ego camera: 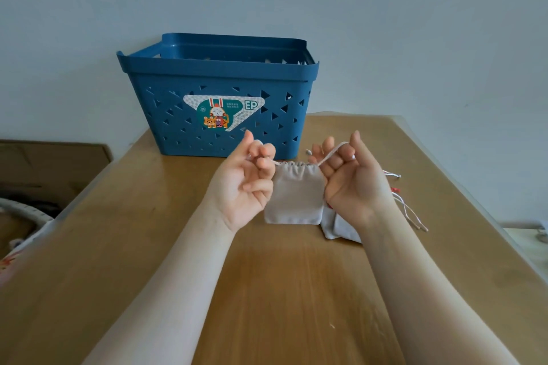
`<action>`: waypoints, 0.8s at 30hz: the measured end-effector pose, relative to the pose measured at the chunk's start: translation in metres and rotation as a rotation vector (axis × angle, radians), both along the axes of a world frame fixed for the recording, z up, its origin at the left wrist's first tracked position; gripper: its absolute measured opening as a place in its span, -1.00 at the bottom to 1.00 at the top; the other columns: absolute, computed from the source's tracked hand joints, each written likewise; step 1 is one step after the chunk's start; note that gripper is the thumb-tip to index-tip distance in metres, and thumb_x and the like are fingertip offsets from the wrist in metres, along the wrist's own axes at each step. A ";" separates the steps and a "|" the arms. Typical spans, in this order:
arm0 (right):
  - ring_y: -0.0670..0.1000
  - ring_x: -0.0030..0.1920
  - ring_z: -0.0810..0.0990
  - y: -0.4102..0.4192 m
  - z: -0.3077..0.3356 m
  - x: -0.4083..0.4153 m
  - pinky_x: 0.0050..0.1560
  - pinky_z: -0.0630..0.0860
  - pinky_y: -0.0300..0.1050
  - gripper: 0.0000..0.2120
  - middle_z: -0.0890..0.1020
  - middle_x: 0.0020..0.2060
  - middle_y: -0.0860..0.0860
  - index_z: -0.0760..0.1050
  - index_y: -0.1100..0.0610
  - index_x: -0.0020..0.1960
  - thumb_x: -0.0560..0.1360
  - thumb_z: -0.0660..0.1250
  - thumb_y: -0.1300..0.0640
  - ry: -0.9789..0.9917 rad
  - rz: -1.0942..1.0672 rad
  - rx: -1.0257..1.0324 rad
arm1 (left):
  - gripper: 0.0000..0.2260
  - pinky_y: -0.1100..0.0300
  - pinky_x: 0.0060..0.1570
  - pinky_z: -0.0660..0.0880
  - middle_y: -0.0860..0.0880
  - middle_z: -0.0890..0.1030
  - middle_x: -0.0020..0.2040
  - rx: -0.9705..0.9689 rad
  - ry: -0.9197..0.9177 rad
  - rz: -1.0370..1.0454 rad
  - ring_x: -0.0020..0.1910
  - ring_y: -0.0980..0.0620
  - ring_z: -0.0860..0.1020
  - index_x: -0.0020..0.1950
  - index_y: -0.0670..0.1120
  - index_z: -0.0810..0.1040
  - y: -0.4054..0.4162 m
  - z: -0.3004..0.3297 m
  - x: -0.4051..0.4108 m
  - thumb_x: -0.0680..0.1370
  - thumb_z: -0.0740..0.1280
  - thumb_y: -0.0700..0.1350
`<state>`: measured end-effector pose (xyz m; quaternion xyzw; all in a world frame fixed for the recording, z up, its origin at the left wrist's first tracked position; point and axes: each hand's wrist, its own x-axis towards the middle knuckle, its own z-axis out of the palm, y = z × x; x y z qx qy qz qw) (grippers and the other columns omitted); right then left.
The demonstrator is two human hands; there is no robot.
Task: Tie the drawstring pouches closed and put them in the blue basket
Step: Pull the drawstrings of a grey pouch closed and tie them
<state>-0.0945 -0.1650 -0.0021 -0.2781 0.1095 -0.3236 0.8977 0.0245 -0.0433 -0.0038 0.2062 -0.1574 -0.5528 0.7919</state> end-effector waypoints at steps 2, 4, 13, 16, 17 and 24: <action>-0.05 -0.26 0.65 -0.002 -0.003 0.003 -0.10 0.59 -0.21 -0.47 0.53 -0.45 -0.05 0.38 0.07 -0.52 0.60 0.11 -0.05 -0.032 -0.014 0.023 | -0.61 0.45 -0.67 0.25 0.05 0.43 -0.37 0.058 0.018 0.056 -0.53 0.21 0.45 -0.40 -0.09 0.40 0.000 -0.004 0.006 0.59 0.12 0.03; -0.06 -0.39 0.56 -0.006 -0.002 0.002 -0.18 0.59 -0.23 -0.49 0.43 -0.50 -0.07 0.35 0.08 -0.49 0.60 0.09 -0.06 -0.079 -0.032 0.054 | -0.62 0.45 -0.64 0.25 0.05 0.39 -0.39 0.123 0.020 0.109 -0.57 0.20 0.36 -0.36 -0.08 0.37 0.000 -0.005 0.009 0.62 0.09 0.03; -0.10 -0.56 0.16 -0.003 0.001 0.003 -0.54 0.16 -0.29 -0.58 0.28 -0.53 -0.03 0.27 0.11 -0.37 0.62 0.09 -0.03 0.205 -0.139 -0.205 | -0.66 0.38 -0.61 0.16 0.03 0.39 -0.42 0.379 -0.154 0.273 -0.59 0.16 0.21 -0.31 -0.07 0.35 -0.002 -0.005 0.008 0.64 0.11 0.01; -0.08 -0.56 0.19 0.007 0.002 0.000 -0.49 0.19 -0.24 -0.56 0.29 -0.54 0.02 0.40 0.15 -0.43 0.57 0.21 -0.01 0.556 -0.216 -0.764 | -0.71 0.37 -0.56 0.26 -0.03 0.64 -0.24 0.500 -0.353 0.352 -0.55 0.16 0.28 -0.27 -0.10 0.42 -0.001 -0.008 0.006 0.62 0.19 -0.02; -0.08 -0.56 0.21 0.009 0.002 0.000 -0.48 0.21 -0.24 -0.57 0.32 -0.57 0.01 0.45 0.17 -0.43 0.55 0.25 0.00 0.634 -0.244 -0.906 | -0.70 0.37 -0.56 0.27 -0.03 0.68 -0.15 0.528 -0.405 0.371 -0.54 0.16 0.29 -0.28 -0.10 0.42 -0.001 -0.007 0.006 0.61 0.21 -0.02; 0.00 -0.32 0.49 0.015 -0.012 0.012 -0.24 0.42 -0.12 -0.71 0.62 -0.36 0.16 0.58 0.32 -0.30 0.48 0.38 0.11 0.672 -0.355 -1.522 | -0.53 0.35 -0.55 0.19 0.01 0.65 -0.01 0.375 -0.602 0.523 -0.52 0.14 0.32 -0.55 -0.03 0.39 -0.001 0.016 -0.006 0.59 0.25 -0.08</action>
